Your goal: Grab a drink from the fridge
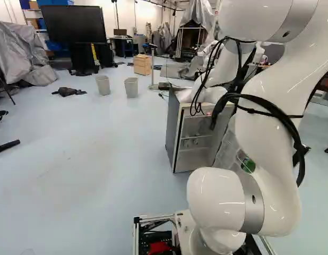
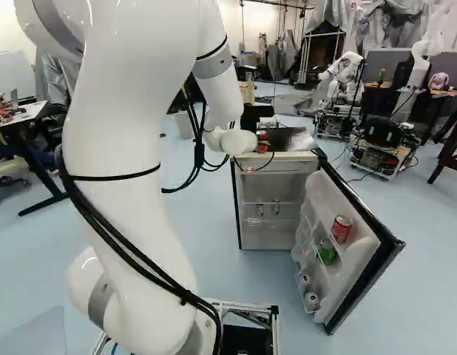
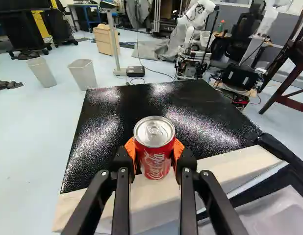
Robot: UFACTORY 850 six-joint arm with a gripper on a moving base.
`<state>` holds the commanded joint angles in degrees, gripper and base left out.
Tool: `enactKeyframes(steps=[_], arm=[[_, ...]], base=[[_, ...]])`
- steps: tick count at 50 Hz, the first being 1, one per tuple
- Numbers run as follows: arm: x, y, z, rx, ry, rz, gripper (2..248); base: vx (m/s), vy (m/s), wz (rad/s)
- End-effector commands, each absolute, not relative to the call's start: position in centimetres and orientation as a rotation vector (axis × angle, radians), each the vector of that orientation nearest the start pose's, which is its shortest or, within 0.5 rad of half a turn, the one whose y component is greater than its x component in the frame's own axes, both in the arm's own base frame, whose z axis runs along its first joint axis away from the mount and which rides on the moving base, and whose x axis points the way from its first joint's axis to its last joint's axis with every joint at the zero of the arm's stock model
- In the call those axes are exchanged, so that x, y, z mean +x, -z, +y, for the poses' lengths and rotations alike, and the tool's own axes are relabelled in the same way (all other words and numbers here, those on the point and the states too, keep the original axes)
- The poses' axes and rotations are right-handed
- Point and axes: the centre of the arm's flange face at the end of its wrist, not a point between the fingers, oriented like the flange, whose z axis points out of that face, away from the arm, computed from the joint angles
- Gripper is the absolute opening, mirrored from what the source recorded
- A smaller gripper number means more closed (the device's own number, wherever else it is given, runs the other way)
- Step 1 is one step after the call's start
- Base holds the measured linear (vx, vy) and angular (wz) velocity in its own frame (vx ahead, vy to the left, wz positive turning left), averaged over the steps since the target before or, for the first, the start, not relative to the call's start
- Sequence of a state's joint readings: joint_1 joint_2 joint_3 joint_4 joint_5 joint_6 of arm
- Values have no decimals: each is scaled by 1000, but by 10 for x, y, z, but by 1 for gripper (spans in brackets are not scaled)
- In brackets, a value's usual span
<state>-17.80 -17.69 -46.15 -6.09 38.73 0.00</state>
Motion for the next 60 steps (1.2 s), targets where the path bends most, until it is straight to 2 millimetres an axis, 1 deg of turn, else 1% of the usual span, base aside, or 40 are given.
enactKeyframes(steps=[3,4,9,10,14,15,19,20,24,25,47,60], arm=[[512,-397,-158,-2751,1812,253,94],[512,-397,-158,-2751,1812,253,117],[512,-397,-158,-2751,1812,253,117],[512,-397,-158,-2751,1812,253,150],[512,-397,-158,-2751,1812,253,150],[512,-397,-158,-2751,1812,253,184],[512,-397,-158,-2751,1812,253,184],[512,-398,-158,-2751,1812,253,219],[510,-398,-158,-2752,1810,254,219],[509,-398,-157,-2752,1809,254,247],[468,-400,-147,-2766,1787,264,247],[443,-402,-148,-2777,1782,293,247]], base=[[0,0,0],[0,0,0],[0,0,0],[0,0,0],[0,0,0],[0,0,0],[0,0,0],[0,0,0],[0,0,0],[0,0,0],[0,0,0],[0,0,0]])
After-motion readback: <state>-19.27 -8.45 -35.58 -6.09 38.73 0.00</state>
